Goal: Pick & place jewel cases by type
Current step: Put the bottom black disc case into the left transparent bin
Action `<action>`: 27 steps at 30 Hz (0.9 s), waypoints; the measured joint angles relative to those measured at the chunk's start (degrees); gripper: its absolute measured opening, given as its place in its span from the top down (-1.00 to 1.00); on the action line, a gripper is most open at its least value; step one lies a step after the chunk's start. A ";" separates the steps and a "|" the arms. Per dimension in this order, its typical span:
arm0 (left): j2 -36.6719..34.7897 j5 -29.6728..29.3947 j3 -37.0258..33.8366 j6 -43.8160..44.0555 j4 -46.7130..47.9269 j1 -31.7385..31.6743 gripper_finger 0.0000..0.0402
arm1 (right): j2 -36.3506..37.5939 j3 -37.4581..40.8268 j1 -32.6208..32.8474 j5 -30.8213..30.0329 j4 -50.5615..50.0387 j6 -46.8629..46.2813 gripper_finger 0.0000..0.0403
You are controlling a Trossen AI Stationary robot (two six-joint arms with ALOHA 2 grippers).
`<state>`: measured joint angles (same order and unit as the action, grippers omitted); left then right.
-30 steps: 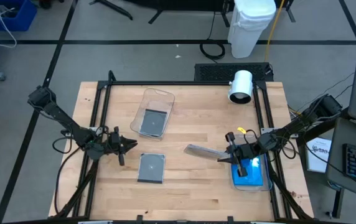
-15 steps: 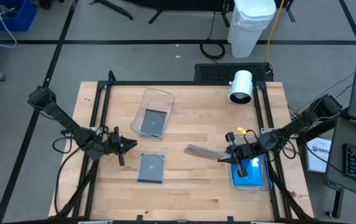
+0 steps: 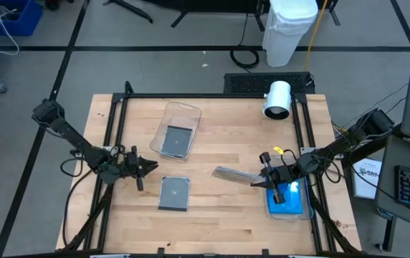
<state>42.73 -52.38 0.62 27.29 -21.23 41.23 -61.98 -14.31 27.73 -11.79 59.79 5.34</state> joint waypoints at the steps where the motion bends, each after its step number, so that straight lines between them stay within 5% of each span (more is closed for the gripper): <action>1: 0.01 -0.01 0.00 0.00 0.01 -0.02 0.69 | 0.00 0.00 0.00 0.00 0.00 0.02 0.91; 27: 0.00 0.00 0.00 0.00 0.00 -0.01 0.69 | -0.01 -0.04 0.00 -0.31 -0.02 1.34 0.91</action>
<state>42.74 -52.38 0.62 27.29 -21.23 41.21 -61.98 -14.35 27.73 -12.10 59.77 6.68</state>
